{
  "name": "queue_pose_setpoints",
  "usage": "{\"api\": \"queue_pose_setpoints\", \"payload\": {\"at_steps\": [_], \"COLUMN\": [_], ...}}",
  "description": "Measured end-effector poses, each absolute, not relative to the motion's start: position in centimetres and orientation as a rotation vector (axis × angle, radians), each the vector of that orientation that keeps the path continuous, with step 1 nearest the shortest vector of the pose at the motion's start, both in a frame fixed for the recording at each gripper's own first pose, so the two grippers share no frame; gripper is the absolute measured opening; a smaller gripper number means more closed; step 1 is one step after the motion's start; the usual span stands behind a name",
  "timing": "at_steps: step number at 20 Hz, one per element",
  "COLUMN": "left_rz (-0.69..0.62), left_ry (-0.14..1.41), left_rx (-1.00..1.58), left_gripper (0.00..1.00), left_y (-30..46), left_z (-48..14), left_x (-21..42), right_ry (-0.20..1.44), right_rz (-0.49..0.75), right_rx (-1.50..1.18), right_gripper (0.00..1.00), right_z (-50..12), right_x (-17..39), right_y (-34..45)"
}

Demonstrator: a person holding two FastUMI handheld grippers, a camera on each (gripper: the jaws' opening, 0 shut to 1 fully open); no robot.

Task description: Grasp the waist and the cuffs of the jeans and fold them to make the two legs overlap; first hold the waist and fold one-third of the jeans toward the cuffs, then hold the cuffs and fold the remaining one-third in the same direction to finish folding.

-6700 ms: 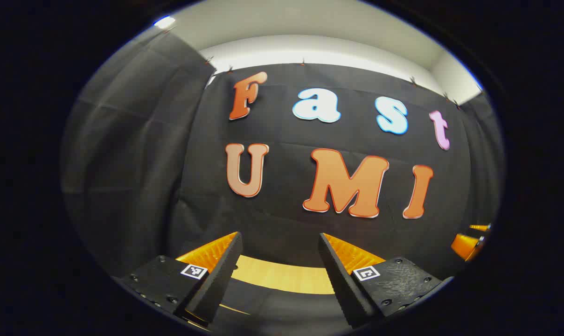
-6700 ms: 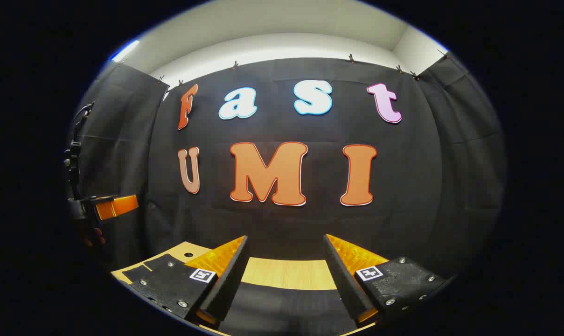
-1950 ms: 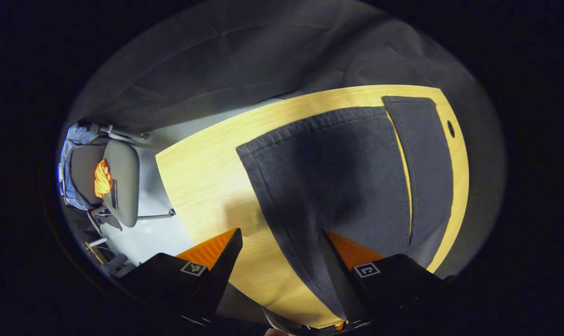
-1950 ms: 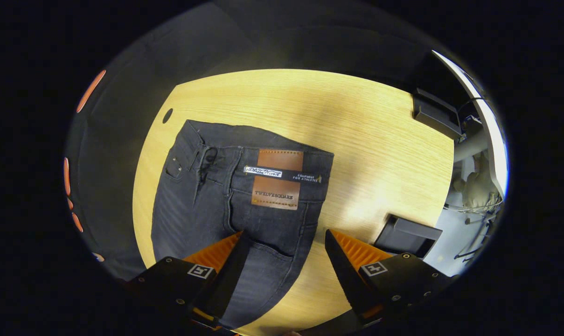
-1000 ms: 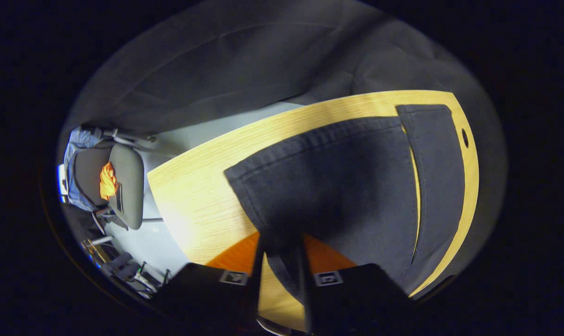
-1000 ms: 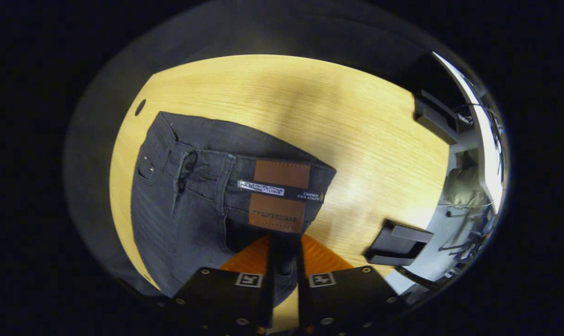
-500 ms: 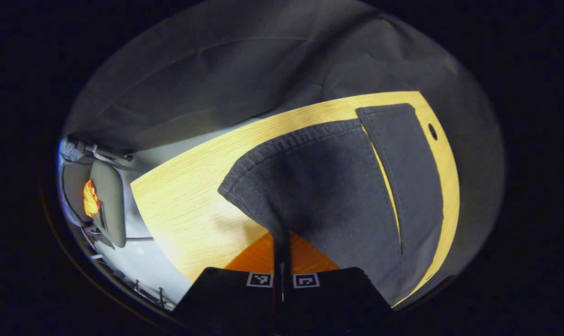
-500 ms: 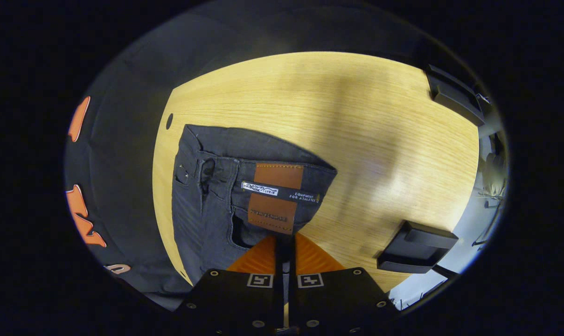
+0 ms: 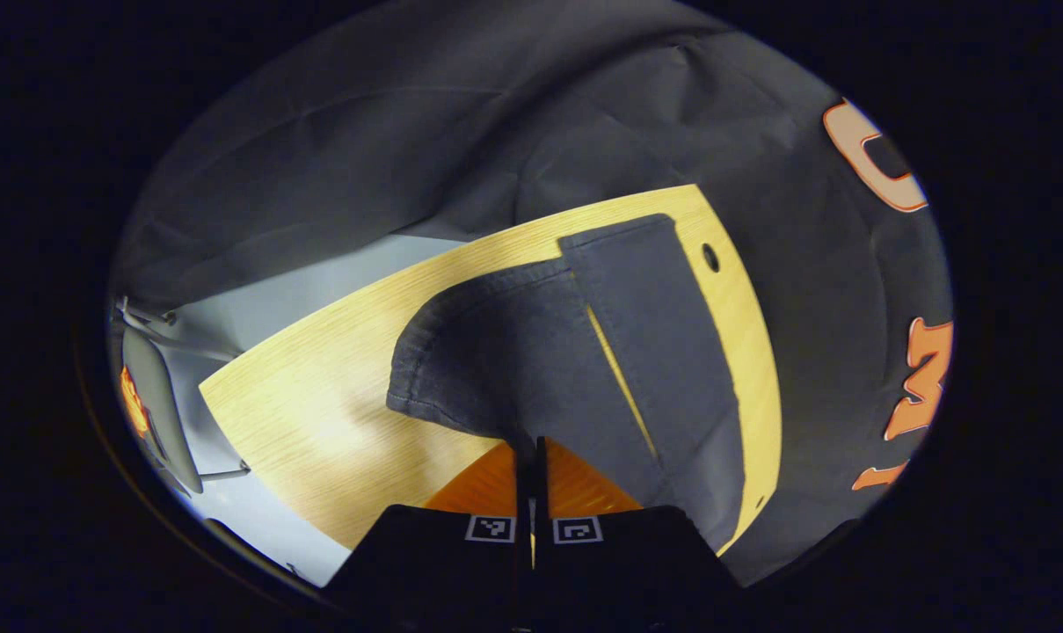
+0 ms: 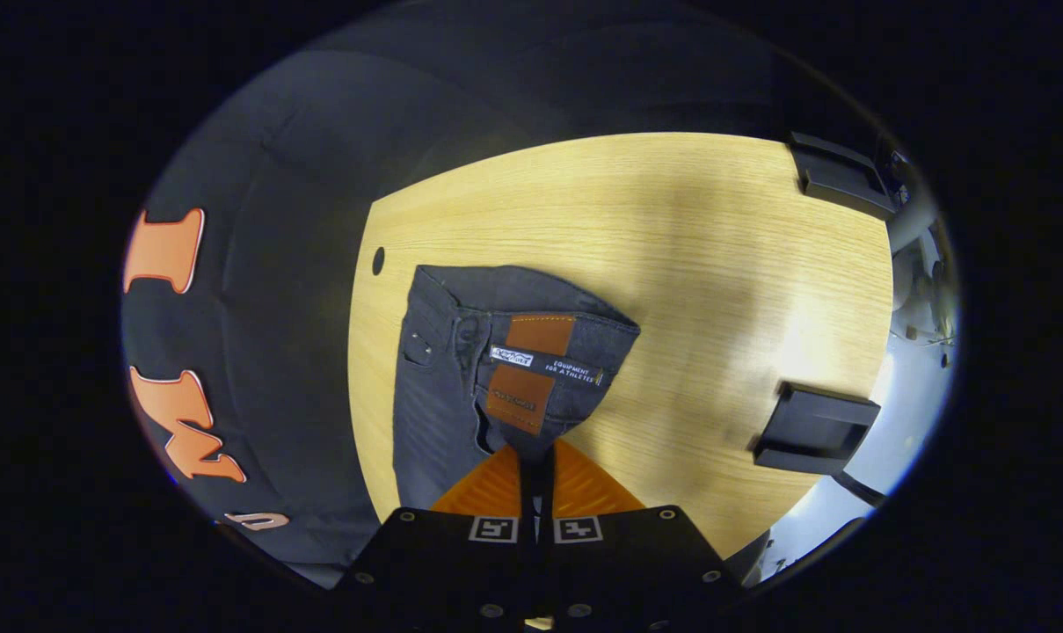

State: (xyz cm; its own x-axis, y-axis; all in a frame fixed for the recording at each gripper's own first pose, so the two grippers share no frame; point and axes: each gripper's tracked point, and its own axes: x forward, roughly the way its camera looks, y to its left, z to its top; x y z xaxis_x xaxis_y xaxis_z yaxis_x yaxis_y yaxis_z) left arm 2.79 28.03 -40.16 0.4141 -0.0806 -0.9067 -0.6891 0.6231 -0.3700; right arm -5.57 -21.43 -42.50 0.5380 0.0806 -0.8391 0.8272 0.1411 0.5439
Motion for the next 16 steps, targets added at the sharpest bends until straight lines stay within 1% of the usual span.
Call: {"api": "queue_pose_setpoints", "payload": {"at_steps": [3,5,8,11,14,16], "left_rz": [0.405,0.358,0.316,0.312,0.302,0.301], "left_ry": [1.072,1.058,1.028,1.015,1.002,1.028], "left_rx": [-0.835,-0.795,-0.755,-0.741,-0.718,-0.695], "left_gripper": [0.01,0.01,0.01,0.01,0.01,0.01], "left_y": [27.9,27.4,26.9,26.9,27.2,27.3], "left_z": [-39.0,-38.6,-37.5,-37.1,-36.8,-37.5], "left_x": [4.9,6.3,8.7,11.0,13.7,15.0], "right_ry": [0.838,0.817,0.807,0.827,0.825,0.822], "right_rz": [-0.64,-0.592,-0.554,-0.582,-0.574,-0.565], "right_rx": [1.328,1.289,1.295,1.299,1.31,1.297], "right_gripper": [0.0,0.0,0.0,0.01,0.01,0.01], "right_z": [-41.6,-41.0,-40.2,-40.0,-39.5,-39.1], "right_x": [-5.2,-4.9,-3.8,-3.1,-1.5,-0.3], "right_y": [-21.4,-21.8,-21.5,-21.5,-21.7,-21.9]}}
